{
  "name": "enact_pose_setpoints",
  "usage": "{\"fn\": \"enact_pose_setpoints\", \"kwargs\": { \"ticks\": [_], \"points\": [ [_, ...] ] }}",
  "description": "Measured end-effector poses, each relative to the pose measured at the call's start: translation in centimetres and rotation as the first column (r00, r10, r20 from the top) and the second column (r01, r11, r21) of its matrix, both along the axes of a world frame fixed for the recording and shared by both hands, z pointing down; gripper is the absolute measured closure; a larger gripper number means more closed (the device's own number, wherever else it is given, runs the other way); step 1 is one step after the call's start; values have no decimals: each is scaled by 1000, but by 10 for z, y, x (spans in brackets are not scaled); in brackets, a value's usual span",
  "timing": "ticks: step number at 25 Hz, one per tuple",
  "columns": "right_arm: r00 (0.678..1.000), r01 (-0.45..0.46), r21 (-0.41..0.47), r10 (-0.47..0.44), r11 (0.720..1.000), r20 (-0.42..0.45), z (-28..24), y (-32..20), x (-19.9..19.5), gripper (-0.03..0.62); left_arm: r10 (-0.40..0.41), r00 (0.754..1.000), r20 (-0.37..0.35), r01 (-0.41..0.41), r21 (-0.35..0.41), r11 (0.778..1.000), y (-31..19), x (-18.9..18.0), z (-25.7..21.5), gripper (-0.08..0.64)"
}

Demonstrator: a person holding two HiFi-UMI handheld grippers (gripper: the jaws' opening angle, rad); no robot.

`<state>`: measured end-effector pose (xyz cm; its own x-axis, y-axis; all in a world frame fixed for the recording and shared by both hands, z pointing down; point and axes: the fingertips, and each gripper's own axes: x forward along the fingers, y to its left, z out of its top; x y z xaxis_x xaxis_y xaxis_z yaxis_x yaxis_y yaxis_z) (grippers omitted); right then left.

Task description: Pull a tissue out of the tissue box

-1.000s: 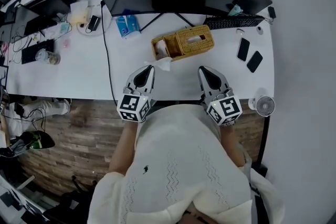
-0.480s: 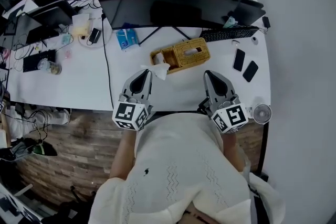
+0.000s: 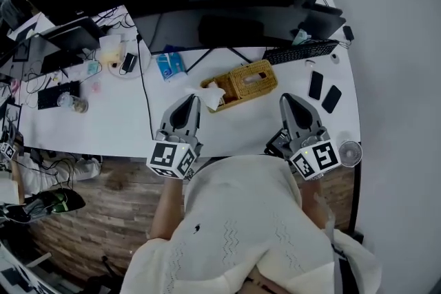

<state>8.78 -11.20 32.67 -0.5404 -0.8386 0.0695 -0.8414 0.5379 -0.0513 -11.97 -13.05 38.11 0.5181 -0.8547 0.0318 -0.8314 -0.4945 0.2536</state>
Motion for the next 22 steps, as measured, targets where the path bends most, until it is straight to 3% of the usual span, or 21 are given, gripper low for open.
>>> {"fn": "enact_pose_setpoints", "kwargs": {
  "ticks": [11, 22],
  "points": [
    [1000, 10, 19, -10, 1000, -4, -5, 2, -5, 592, 36, 999, 11, -37, 80, 996, 1, 8, -27, 546],
    [999, 29, 9, -29, 1000, -22, 0, 7, -13, 592, 62, 998, -9, -61, 76, 995, 8, 11, -25, 546]
  ]
}}
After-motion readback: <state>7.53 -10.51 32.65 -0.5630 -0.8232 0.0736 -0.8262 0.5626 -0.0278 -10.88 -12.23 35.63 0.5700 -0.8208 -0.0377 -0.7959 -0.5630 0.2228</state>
